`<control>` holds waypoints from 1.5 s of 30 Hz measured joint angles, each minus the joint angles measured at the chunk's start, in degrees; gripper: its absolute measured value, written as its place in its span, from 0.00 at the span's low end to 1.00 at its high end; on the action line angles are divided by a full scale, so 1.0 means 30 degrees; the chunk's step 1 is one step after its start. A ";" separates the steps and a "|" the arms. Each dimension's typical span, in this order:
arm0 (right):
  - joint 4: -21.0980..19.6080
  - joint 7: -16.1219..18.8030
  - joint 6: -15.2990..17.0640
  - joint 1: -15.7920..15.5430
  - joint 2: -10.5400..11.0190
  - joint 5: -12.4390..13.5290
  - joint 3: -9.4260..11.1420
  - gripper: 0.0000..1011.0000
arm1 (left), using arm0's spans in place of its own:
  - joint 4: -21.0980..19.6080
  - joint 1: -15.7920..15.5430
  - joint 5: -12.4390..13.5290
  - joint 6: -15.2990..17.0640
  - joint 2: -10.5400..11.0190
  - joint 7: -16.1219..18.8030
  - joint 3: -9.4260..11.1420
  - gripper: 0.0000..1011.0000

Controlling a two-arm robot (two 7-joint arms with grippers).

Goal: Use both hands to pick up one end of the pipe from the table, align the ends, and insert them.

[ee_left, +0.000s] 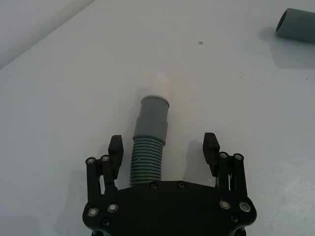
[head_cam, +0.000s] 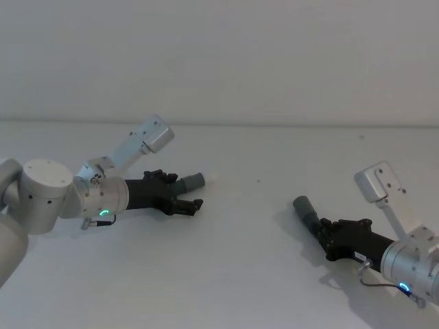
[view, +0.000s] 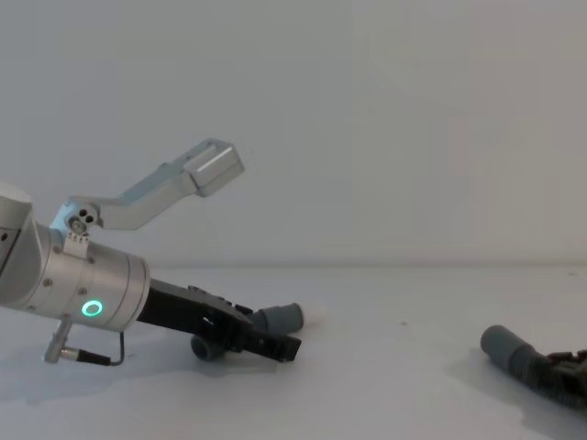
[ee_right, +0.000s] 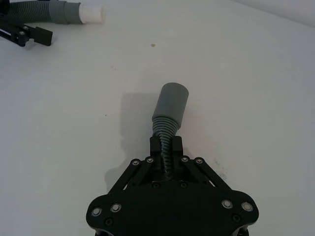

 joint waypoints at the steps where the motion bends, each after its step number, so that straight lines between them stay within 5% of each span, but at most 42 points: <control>1: 0.0000 0.0001 0.0000 0.0000 0.0000 0.0000 0.0000 0.10 | 0.0000 0.0000 0.0001 0.0000 -0.0001 0.0000 0.0001 0.95; 45: 0.0001 -0.0001 0.0000 0.0000 0.0001 0.0001 0.0000 0.10 | 0.0001 0.0002 0.0000 -0.0001 0.0001 0.0006 -0.0002 0.69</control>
